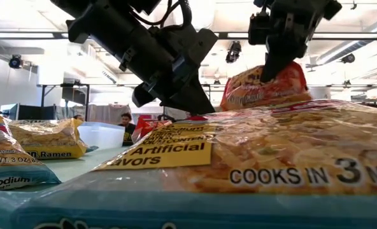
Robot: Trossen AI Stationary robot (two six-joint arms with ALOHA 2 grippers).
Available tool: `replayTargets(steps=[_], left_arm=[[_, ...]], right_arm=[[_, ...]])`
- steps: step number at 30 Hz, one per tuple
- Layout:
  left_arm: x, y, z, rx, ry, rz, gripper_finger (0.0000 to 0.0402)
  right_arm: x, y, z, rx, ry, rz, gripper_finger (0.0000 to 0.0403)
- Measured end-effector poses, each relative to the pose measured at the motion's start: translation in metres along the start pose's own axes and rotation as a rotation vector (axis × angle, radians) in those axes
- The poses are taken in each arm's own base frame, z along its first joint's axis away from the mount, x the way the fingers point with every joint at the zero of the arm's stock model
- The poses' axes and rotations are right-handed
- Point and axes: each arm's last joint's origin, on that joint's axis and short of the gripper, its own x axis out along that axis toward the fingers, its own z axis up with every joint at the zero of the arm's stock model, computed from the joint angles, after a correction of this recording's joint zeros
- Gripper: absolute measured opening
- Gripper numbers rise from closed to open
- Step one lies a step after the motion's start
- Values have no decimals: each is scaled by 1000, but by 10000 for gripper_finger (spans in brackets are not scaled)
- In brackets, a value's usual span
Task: Sort Maruchan noodles
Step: Put the orange noodle pack into the orange bin
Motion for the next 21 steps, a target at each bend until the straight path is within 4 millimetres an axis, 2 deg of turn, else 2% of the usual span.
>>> replayTargets(steps=[6,14,17,21], left_arm=[[1,1,1,0,-1,2,0],[1,2,0,9,12,11,0],[1,3,0,14,14,14,0],[2,4,0,26,14,15,0]], right_arm=[[-33,-12,20,-120,36,-144,10],[-87,-39,34,-288,201,-573,9],[-96,-51,33,-363,286,-642,9],[-93,-65,30,-503,382,-631,9]])
